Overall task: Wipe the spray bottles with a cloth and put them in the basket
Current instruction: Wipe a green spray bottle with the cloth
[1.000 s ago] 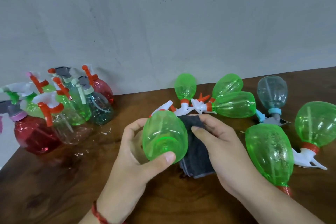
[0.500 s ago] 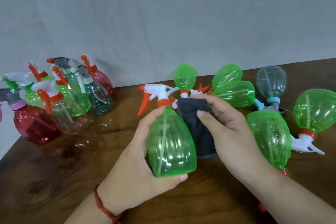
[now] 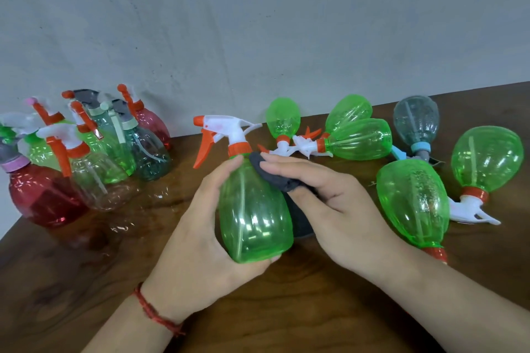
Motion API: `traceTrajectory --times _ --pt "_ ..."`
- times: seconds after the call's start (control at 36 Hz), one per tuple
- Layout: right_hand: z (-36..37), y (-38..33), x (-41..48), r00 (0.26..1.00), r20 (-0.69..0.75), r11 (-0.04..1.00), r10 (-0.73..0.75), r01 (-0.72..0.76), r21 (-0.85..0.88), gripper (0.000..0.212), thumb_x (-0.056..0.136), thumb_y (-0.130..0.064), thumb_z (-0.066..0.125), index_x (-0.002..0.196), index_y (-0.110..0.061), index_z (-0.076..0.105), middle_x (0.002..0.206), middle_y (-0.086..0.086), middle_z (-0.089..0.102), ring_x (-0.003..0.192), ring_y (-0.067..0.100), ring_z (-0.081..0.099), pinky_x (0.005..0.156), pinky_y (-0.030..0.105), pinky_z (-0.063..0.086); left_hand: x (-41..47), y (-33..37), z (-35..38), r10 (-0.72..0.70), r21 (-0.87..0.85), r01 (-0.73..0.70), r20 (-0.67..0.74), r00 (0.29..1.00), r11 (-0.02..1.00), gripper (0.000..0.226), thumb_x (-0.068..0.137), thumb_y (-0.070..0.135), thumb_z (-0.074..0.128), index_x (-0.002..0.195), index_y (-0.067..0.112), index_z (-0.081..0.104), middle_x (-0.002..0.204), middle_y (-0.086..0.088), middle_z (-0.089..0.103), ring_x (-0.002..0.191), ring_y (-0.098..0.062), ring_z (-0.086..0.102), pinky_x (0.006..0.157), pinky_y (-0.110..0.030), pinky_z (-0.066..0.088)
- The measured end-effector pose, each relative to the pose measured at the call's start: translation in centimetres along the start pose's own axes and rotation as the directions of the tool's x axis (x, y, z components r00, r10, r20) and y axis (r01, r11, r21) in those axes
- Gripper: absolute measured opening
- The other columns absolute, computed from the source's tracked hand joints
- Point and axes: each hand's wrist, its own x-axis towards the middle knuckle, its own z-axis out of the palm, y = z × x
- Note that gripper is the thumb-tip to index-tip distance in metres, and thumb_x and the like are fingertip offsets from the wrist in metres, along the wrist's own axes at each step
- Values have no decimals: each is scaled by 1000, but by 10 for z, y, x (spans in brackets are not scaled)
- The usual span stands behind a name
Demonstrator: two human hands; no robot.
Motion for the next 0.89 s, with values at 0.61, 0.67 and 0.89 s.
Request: traceTrajectory --times 0.61,0.67,0.89 --pt "6 3 -7 993 -33 989 -113 109 -105 60 96 20 51 130 -23 75 143 -20 64 139 -1 53 118 24 41 -2 -10 0 -31 -39 28 -97 995 999 118 64 28 101 161 28 35 156 17 49 145 -13 53 117 -27 44" --pt "5 4 -5 994 -62 992 -88 81 -100 56 100 15 52 133 -26 73 141 -22 65 138 -4 52 117 19 39 -3 -8 4 13 -1 -13 -37 999 1000 117 65 33 100 162 24 35 158 12 48 146 -16 52 118 -25 42" --pt "5 6 -4 998 -52 998 -22 19 -64 53 103 10 51 134 -28 72 142 -23 64 139 -7 50 116 13 36 -2 -12 7 82 99 -82 2 997 992 114 69 26 100 162 17 35 158 3 46 147 -17 49 119 -20 38"
